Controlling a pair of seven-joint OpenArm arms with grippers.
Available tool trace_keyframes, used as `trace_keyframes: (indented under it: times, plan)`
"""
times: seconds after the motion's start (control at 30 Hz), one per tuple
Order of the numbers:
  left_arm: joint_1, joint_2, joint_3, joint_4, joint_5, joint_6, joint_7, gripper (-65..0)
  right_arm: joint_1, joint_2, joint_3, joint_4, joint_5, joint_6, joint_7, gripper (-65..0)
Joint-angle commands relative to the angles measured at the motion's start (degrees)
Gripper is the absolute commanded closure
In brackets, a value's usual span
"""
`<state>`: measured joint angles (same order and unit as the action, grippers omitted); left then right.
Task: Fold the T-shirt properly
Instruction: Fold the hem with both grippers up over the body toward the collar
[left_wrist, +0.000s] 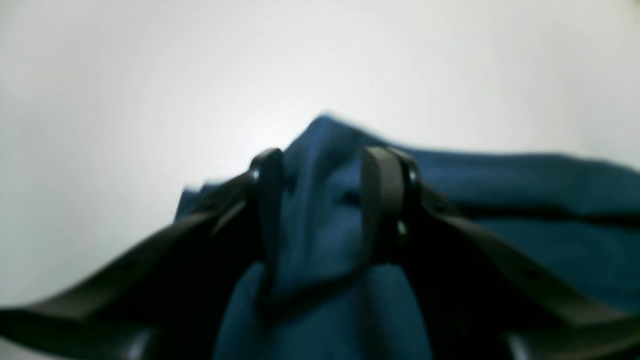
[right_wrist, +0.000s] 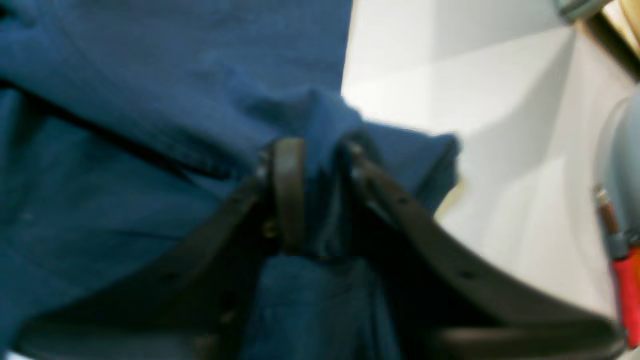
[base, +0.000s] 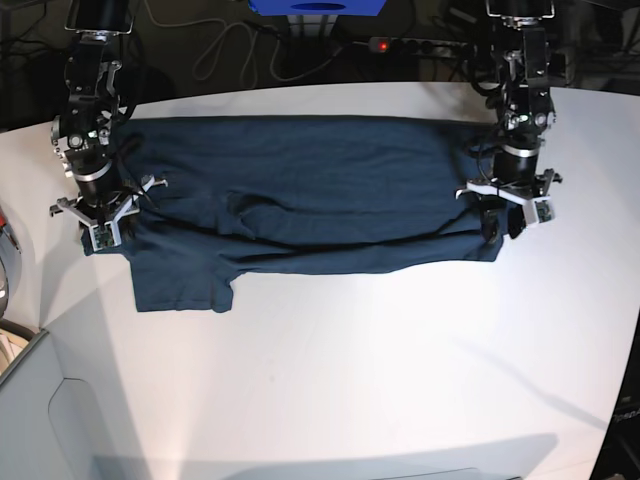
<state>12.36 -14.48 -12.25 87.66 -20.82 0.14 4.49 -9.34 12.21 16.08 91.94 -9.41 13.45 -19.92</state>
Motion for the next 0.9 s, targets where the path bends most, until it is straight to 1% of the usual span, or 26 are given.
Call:
trace_keyframes:
  times: [0.0,0.1,0.23,0.37,0.47,0.63,0.73,0.87]
  plan:
    - [-0.45,-0.77,-1.95,1.35,-0.32,0.08,-1.81,-24.7,0.68,0.5,0.32,2.26,0.4,-0.22,1.24,-19.6]
    - [-1.59,-0.77,-5.2,1.0,-0.32,-0.01,-1.72,-24.7,0.6,0.41,0.23,4.72,0.22,-0.22,1.15,-27.5]
    - [-5.9,-0.95,-5.02,-3.75,-0.06,-0.1,-1.63,-24.8,1.48,0.32,0.14,5.77,0.13,-0.22,1.07,-32.4]
    - [-9.85,-0.77,-4.14,-8.93,-0.32,-0.19,-1.11,-25.0,1.56,0.32,0.14,5.77,0.05,-0.22,1.07,-33.0]
    - [-12.32,-0.95,-1.86,-10.95,-0.32,-0.19,1.62,-25.0,1.74,0.32,0.14,5.69,0.05,-0.22,1.07,-33.0]
    - [-12.76,-0.6,-1.42,-11.39,-0.32,-0.19,3.02,-24.9,1.83,0.32,0.14,5.86,0.05,-0.22,1.07,-33.1]
    - [-12.76,0.72,-1.42,-12.18,-0.32,-0.19,3.02,-24.7,2.88,0.32,0.14,5.69,0.05,-0.22,1.07,-33.1]
    - [-12.49,1.34,-1.33,-14.12,-0.32,-0.19,3.02,-24.6,3.15,0.32,0.14,5.69,0.05,-0.22,1.07,-33.1]
